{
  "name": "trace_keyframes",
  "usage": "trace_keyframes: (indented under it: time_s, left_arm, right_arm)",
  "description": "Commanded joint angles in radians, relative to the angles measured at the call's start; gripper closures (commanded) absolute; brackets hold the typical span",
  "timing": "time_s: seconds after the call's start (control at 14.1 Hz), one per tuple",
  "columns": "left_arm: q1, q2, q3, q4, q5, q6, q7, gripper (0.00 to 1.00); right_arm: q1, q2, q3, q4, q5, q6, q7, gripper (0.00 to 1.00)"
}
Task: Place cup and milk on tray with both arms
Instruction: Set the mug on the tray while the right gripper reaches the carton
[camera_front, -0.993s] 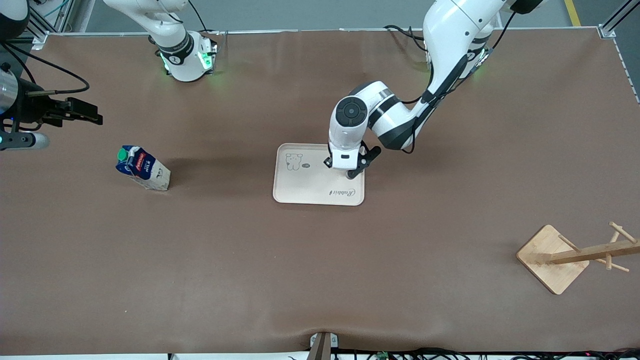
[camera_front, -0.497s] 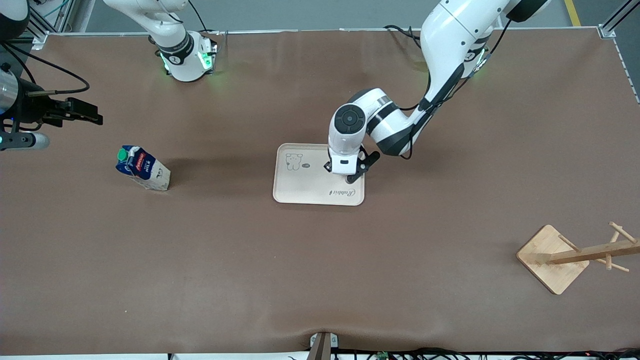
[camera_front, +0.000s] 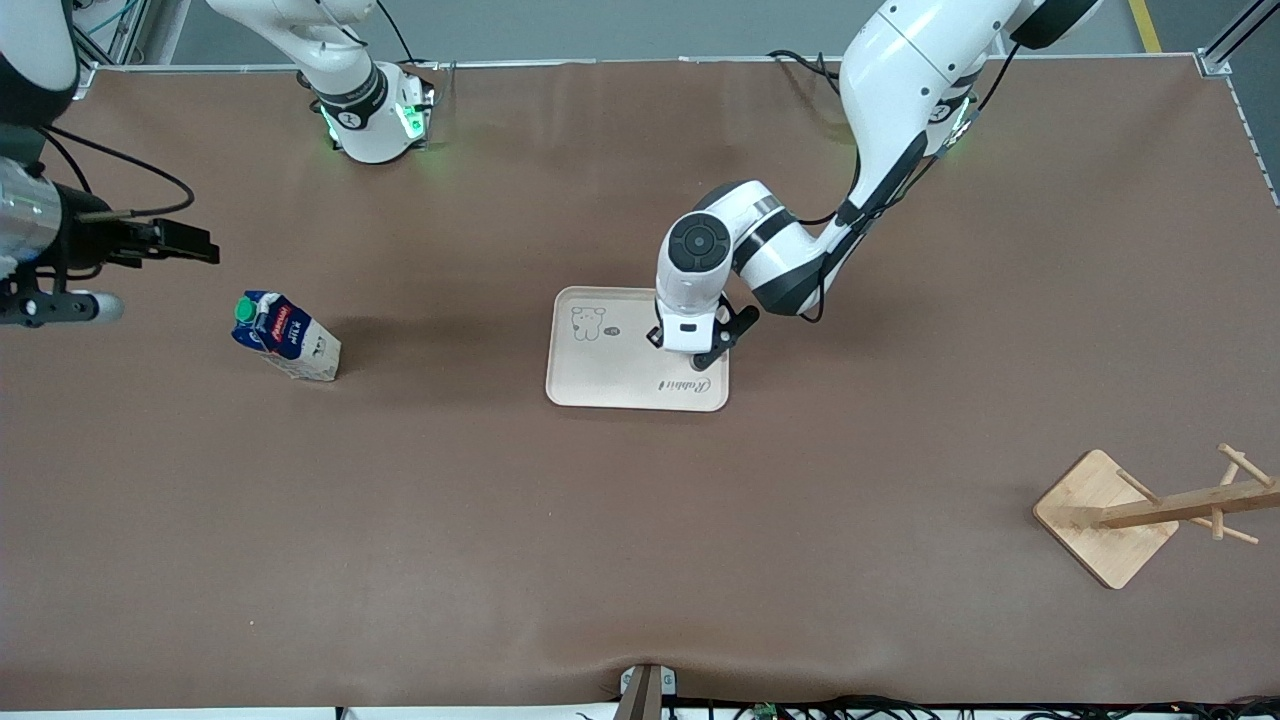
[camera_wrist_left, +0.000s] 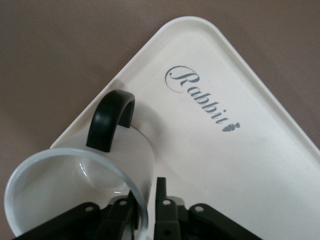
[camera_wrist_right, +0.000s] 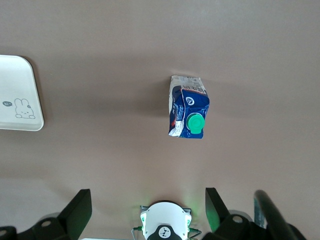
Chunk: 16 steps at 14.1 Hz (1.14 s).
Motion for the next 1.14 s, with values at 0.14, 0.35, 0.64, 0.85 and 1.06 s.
trace_keyframes:
  time_s: [0.14,0.35,0.64,0.85,1.06]
  left_arm:
    - [-0.011,0.004,0.007,0.054,0.032,-0.007,-0.069,0.00]
    - [0.001,-0.044,0.007,0.109,0.034,-0.103,-0.069,0.00]
    - [0.042,-0.128,0.006,0.205,0.061,-0.324,-0.030,0.00]
    - [0.111,-0.228,0.003,0.212,0.061,-0.430,0.126,0.00]
    - [0.186,-0.321,0.003,0.212,0.060,-0.524,0.299,0.00]
  right_arm:
    - [-0.014,0.050,0.006,0.009,-0.001,-0.045,0.011,0.00]
    - [-0.025,0.082,0.006,0.018,0.001,-0.043,0.010,0.00]
    - [-0.028,0.093,0.005,0.006,-0.002,-0.042,0.010,0.00]
    - [-0.054,0.148,0.003,0.006,-0.005,0.027,0.008,0.00]
    - [-0.097,0.169,0.003,-0.061,-0.005,0.243,0.007,0.00]
